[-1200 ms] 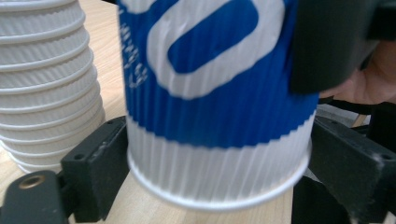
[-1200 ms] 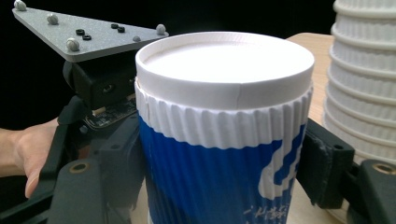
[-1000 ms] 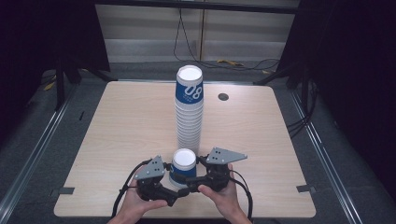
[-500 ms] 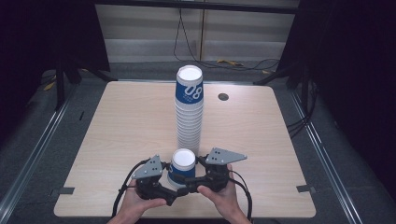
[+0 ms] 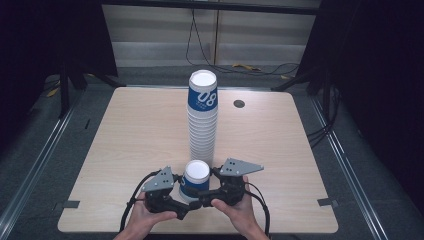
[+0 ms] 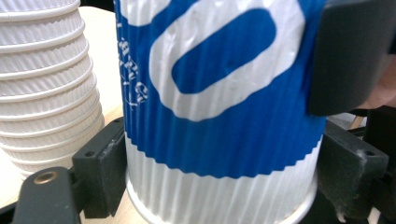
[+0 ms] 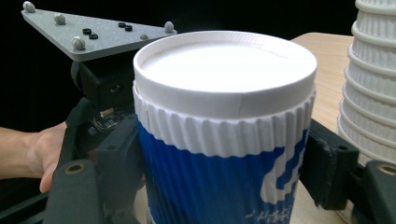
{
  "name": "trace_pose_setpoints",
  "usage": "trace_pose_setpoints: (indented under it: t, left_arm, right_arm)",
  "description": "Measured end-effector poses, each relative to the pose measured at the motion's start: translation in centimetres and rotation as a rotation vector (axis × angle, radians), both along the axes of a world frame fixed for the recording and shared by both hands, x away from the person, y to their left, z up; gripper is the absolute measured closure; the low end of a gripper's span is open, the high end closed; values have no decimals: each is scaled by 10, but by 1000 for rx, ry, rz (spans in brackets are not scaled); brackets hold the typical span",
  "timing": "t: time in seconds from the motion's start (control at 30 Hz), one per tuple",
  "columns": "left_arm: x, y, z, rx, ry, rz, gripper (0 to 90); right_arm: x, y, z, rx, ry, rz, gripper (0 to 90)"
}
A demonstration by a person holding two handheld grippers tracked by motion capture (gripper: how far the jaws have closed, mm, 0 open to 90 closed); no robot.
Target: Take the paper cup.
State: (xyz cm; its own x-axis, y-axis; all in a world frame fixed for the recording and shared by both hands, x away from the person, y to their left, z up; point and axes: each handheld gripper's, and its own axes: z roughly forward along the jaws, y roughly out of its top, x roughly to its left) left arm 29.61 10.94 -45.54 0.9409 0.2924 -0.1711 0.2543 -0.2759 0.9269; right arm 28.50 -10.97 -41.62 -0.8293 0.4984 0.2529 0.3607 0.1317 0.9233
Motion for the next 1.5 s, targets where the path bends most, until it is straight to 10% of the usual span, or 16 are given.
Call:
trace_pose_setpoints:
  t: [1.5]
  left_arm:
    - [19, 40, 12, 84, 57, 43, 169]
  right_arm:
    - [5, -23, 9, -19, 15, 20, 146]
